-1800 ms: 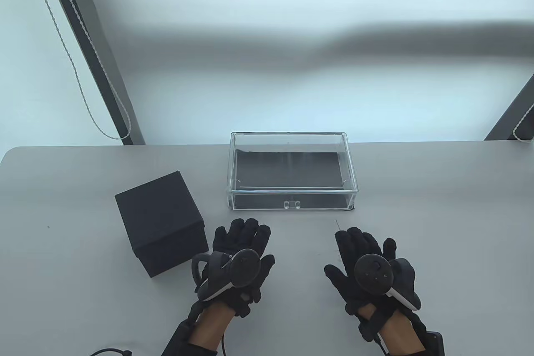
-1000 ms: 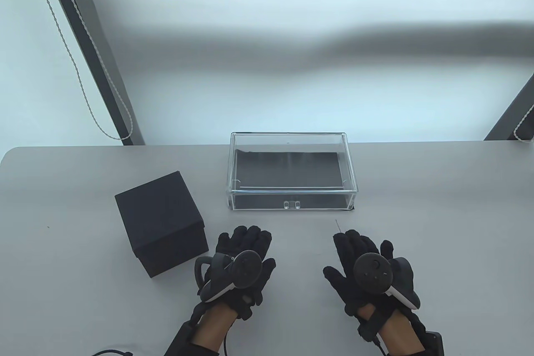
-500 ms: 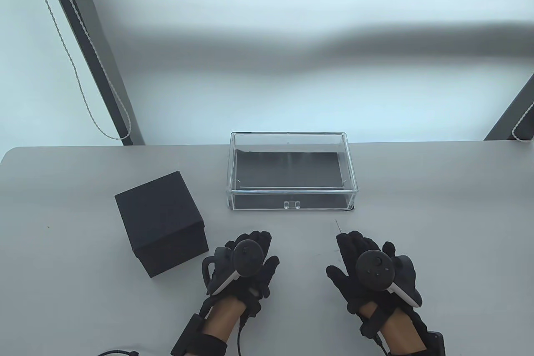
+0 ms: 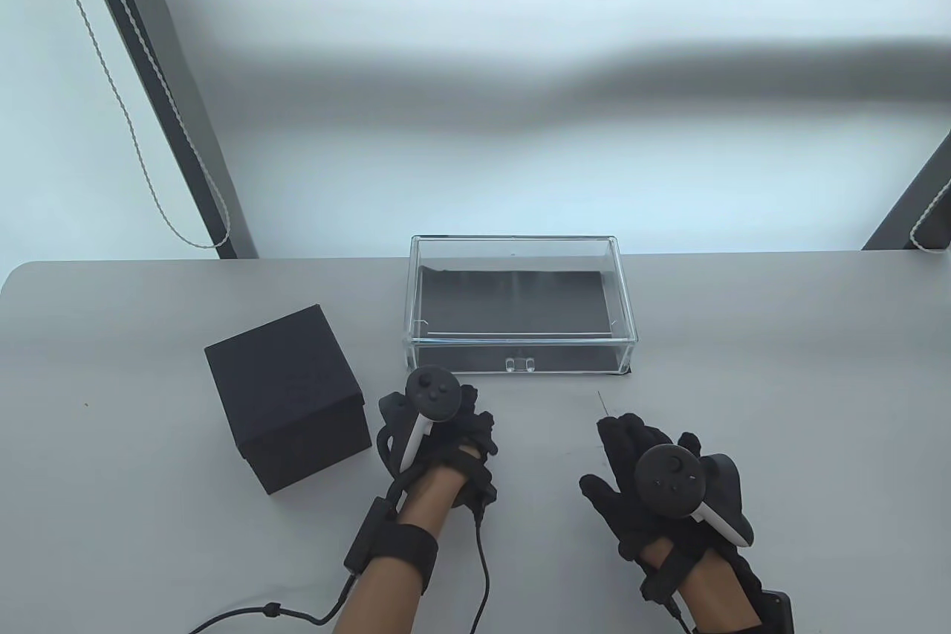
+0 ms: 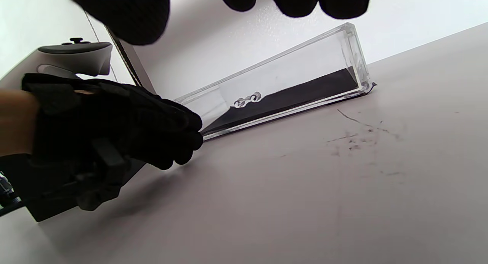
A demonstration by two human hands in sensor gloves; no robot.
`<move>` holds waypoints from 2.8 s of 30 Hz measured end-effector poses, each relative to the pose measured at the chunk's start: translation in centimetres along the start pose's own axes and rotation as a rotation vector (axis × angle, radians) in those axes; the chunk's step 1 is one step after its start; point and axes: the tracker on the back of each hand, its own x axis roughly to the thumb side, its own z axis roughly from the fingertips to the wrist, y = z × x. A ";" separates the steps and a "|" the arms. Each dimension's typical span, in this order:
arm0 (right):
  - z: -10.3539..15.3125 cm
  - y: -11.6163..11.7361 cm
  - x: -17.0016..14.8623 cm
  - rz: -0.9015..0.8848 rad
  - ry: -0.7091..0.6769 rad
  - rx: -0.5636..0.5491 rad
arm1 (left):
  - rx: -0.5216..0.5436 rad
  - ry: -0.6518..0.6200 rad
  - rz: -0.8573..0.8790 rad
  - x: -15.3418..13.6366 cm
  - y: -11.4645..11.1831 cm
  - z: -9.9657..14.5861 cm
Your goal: Pour number blocks into a drawer
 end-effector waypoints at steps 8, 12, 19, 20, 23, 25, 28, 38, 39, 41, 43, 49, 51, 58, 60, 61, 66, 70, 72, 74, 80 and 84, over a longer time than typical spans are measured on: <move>0.1 -0.3 -0.1 -0.020 0.005 0.003 | -0.024 0.137 0.064 1.4 -1.3 -2.6; 0.1 -0.5 0.0 -0.028 0.004 -0.001 | -0.016 0.229 0.163 1.7 -1.7 -3.6; 0.1 -0.6 0.0 -0.036 0.003 0.005 | -0.052 0.401 0.371 1.8 -2.9 -4.8; 0.1 -0.6 -0.1 -0.037 0.003 0.005 | -0.052 0.421 0.393 1.8 -3.0 -4.9; 0.1 -0.7 -0.2 -0.046 0.008 0.004 | -0.090 0.460 0.455 1.8 -3.7 -5.1; 0.1 -0.8 -0.3 -0.051 0.010 0.003 | -0.134 0.496 0.529 1.9 -4.3 -5.2; 0.2 -1.0 -0.3 -0.054 0.012 0.003 | -0.125 0.555 0.606 1.7 -5.1 -5.2; 0.4 -1.4 -0.2 -0.067 0.009 -0.007 | -0.172 0.621 0.733 1.4 -6.7 -5.4; 0.4 -1.4 -0.2 -0.067 0.009 -0.004 | -0.171 0.617 0.734 1.3 -6.8 -5.5; 0.4 -1.4 -0.1 -0.067 0.009 0.000 | -0.160 0.612 0.758 1.3 -7.0 -5.4; 0.4 -1.4 -0.1 -0.066 0.007 0.000 | -0.147 0.613 0.766 1.3 -7.1 -5.4; 0.4 -1.4 -0.1 -0.064 0.005 -0.002 | -0.143 0.580 0.745 1.2 -7.2 -5.4; 0.4 -1.3 -0.1 -0.062 0.003 0.001 | -0.159 0.572 0.756 1.0 -7.2 -5.3; 0.4 -1.2 0.0 -0.056 0.002 0.009 | -0.183 0.553 0.782 0.4 -7.4 -4.3; 0.4 -1.2 0.1 -0.064 0.002 0.010 | -0.195 0.548 0.793 0.3 -7.4 -3.9; 0.4 -1.2 0.1 -0.064 0.002 0.010 | -0.198 0.543 0.795 0.2 -7.4 -3.8; 0.4 -1.2 0.1 -0.060 0.000 0.008 | -0.206 0.538 0.810 -0.4 -7.4 -2.7; 0.4 -1.2 0.1 -0.055 -0.001 0.008 | -0.211 0.527 0.812 -0.7 -7.5 -1.9; 0.4 -1.1 0.1 -0.054 -0.001 0.008 | -0.213 0.522 0.815 -0.8 -7.6 -1.4; 0.4 -1.1 0.2 -0.054 0.000 0.009 | -0.218 0.519 0.818 -1.0 -7.6 -0.9; 0.4 -1.1 0.2 -0.052 0.006 0.010 | -0.223 0.515 0.823 -1.4 -7.7 0.4; 0.5 -1.2 0.1 -0.057 0.011 0.005 | -0.227 0.511 0.822 -1.6 -7.7 1.4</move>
